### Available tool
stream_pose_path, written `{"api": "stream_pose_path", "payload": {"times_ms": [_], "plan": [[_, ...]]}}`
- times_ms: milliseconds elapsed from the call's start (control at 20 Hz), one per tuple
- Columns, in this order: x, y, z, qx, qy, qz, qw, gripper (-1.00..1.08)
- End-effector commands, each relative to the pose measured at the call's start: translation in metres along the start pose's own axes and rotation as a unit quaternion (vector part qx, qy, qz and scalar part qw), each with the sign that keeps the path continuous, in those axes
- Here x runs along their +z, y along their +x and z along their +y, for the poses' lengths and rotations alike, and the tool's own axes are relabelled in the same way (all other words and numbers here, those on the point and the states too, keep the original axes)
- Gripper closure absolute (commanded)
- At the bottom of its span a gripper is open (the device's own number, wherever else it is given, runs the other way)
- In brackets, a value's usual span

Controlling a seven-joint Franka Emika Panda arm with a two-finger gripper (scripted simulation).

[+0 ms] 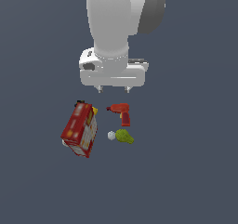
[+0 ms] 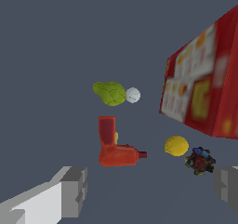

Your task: Pick up a designated object from a clutter of objects.

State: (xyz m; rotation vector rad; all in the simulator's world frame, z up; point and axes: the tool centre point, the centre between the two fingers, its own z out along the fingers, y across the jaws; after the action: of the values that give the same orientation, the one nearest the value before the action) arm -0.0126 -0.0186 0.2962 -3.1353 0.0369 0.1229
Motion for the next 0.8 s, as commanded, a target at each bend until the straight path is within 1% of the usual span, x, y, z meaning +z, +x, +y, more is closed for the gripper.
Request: {"api": "stream_pose_path", "payload": {"times_ms": [0,450,750], "plan": [[0.0,0.0,0.0,0.0,0.0,0.0,1.0,-0.92],[-0.0003,-0.0046,-0.0069,-0.012,-0.011,-0.002,0.9999,-0.92],[0.0017,-0.0044,-0.005,-0.01,-0.01,-0.002,0.9999,-0.92]]}}
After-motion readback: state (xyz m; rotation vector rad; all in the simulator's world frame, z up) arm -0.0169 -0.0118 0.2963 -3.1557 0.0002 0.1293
